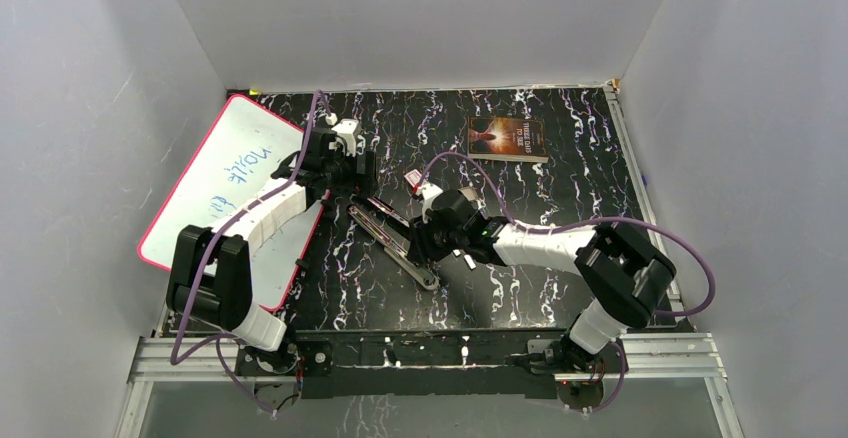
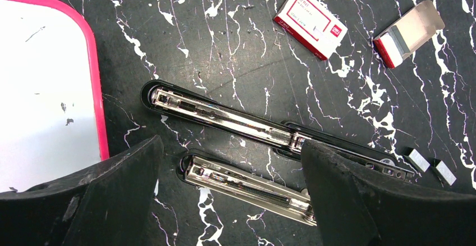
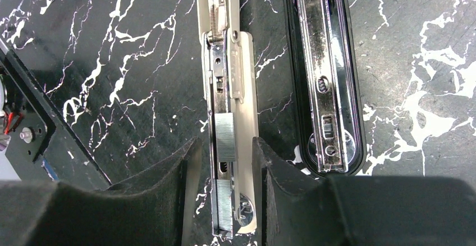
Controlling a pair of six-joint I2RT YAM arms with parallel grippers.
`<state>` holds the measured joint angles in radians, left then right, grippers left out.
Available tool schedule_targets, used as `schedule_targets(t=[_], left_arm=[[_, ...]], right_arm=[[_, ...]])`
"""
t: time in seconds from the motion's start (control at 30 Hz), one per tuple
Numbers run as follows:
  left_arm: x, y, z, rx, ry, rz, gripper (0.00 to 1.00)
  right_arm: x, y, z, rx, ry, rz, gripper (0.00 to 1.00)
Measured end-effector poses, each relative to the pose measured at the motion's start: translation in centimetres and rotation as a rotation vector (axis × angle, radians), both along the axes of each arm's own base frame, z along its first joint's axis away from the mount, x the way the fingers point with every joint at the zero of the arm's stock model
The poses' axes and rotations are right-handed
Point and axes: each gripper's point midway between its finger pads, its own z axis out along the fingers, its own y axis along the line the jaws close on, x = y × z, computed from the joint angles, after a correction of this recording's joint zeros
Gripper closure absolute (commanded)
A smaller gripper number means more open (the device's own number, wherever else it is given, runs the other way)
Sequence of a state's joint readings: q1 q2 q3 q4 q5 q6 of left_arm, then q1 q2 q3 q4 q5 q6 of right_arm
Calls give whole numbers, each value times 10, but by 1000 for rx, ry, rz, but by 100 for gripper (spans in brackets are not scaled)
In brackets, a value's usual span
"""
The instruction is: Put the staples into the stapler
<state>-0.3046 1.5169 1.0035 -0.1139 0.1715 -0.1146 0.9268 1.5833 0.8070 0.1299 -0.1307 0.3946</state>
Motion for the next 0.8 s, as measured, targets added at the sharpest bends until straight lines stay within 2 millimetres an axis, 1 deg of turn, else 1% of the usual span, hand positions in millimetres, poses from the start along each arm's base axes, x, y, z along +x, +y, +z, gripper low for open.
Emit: schedule_targets(t=[0.3, 0.47, 0.7, 0.8], left_arm=[[0, 0, 0, 0, 0, 0, 8], [0, 0, 0, 0, 0, 0, 8], [0, 0, 0, 0, 0, 0, 8], [0, 0, 0, 0, 0, 0, 8]], right_arm=[[0, 0, -3, -3, 12, 1, 55], [-1, 0, -3, -2, 14, 4, 59], [-2, -1, -8, -12, 24, 6, 59], [-2, -1, -10, -18, 29, 6, 65]])
